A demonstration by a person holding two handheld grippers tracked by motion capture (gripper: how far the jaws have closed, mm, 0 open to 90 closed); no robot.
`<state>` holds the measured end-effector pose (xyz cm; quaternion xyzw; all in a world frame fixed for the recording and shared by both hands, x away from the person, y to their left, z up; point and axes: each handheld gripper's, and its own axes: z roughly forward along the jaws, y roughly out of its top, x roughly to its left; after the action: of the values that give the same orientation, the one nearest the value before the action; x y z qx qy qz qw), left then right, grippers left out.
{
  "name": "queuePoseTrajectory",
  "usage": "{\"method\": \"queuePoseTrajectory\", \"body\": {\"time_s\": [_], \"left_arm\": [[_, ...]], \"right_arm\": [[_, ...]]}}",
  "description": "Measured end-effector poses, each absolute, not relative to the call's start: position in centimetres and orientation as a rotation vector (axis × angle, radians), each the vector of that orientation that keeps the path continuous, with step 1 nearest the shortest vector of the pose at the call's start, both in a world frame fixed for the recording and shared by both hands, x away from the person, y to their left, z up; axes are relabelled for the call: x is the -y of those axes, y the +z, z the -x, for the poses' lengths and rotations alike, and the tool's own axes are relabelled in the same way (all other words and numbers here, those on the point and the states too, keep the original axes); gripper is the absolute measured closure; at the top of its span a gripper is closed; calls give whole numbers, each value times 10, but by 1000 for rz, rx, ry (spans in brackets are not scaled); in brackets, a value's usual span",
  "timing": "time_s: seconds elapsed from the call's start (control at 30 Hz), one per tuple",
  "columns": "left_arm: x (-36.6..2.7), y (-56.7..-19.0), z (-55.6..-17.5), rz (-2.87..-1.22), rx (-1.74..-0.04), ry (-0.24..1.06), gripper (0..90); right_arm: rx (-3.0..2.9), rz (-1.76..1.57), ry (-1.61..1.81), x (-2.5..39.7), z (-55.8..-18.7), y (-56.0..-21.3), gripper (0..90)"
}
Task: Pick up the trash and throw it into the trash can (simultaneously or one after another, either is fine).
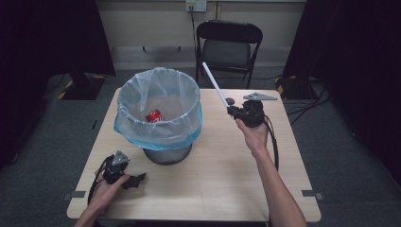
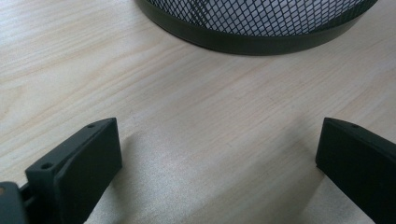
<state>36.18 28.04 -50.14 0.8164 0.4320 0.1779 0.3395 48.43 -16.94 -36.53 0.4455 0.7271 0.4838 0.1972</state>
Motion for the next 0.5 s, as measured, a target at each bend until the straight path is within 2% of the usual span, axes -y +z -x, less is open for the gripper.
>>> {"method": "queuePoseTrajectory", "body": {"time_s": [0.5], "left_arm": [[-281, -502, -361, -2125, -1116, 466, 0]], "right_arm": [[-1970, -1181, 1487, 164, -485, -332, 820]]}}
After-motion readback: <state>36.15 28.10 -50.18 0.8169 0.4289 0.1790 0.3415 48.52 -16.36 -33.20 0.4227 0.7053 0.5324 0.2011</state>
